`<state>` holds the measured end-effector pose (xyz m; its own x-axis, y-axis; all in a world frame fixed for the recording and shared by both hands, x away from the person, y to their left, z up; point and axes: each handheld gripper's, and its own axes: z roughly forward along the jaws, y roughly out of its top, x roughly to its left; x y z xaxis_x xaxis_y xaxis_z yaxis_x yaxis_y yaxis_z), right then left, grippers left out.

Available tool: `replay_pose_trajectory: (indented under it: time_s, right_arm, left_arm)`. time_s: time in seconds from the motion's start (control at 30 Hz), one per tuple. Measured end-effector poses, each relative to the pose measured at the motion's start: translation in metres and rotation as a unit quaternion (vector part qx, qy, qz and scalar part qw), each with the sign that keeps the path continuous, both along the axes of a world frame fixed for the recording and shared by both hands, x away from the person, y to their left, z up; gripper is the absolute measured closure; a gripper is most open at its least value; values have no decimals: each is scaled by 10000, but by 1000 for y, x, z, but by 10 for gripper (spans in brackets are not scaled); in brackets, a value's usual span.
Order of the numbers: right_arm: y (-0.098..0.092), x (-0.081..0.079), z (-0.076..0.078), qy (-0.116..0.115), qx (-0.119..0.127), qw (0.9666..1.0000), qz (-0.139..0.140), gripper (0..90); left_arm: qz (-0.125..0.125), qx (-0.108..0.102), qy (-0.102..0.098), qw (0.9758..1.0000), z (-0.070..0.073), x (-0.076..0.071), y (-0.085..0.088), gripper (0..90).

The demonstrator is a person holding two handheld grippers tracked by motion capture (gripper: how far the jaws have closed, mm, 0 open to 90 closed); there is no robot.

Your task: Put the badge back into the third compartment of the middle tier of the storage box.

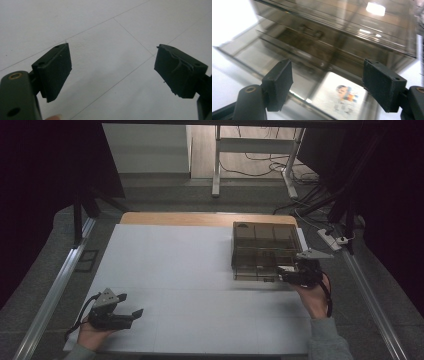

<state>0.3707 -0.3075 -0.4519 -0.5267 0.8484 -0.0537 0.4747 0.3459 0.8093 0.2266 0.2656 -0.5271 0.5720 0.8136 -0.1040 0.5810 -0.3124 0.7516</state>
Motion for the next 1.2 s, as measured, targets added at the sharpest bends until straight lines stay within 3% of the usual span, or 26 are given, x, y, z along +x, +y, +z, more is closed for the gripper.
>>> replay_pose_trajectory:
  time_s: [0.23,0.43,0.73,0.83,1.2]
  right_arm:
    - [9,-17,-5,-125,183,9986,488,250]
    - [2,-40,-14,-138,377,9966,718,254]
    - [-10,-69,-32,-77,391,9950,917,255]
    - [-12,-77,-37,-87,273,9943,1026,255]
    - [-15,-82,-46,1,265,9933,1128,261]
  left_arm:
    - [-12,-7,-14,10000,0,-1,0,139]
    - [-29,-13,-23,10000,0,-1,0,139]
    - [-29,-25,-28,10000,0,-1,0,140]
    - [-28,-28,-31,10000,0,-1,0,140]
    - [-30,-34,-32,10000,0,-1,0,141]
